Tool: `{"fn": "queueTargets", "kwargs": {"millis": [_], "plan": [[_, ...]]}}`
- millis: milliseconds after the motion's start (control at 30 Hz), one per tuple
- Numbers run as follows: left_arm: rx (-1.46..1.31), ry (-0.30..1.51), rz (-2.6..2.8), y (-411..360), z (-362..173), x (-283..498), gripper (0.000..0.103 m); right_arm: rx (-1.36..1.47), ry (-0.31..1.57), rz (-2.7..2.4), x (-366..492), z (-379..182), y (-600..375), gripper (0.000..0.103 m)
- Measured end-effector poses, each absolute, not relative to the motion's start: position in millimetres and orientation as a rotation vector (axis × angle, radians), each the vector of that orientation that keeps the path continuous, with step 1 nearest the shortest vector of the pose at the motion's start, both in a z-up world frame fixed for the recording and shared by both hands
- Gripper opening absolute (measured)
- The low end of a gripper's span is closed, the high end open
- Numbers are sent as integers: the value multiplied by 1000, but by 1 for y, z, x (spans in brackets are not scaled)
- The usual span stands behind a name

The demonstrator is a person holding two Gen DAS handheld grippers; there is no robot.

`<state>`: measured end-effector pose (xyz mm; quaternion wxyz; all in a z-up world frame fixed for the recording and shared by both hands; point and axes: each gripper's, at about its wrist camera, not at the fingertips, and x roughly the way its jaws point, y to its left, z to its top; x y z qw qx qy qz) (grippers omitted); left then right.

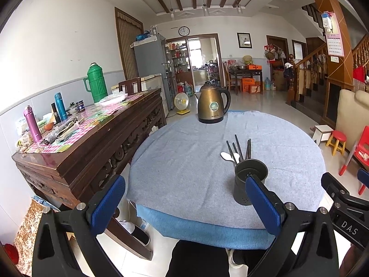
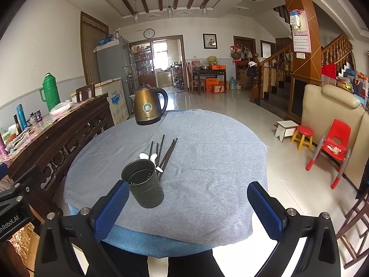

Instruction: Organize utensils

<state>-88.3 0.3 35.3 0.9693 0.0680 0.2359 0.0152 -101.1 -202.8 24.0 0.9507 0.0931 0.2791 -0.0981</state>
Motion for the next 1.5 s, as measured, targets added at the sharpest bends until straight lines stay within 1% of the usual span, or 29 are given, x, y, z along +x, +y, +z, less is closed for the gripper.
{"fn": "queueTargets", "kwargs": {"millis": [1100, 1500], "plan": [[136, 491, 27, 0, 27, -88, 103, 185, 588, -198, -98, 20, -199, 103], [107, 539, 17, -1, 17, -59, 103, 183, 647, -213, -74, 2, -215, 103]]}}
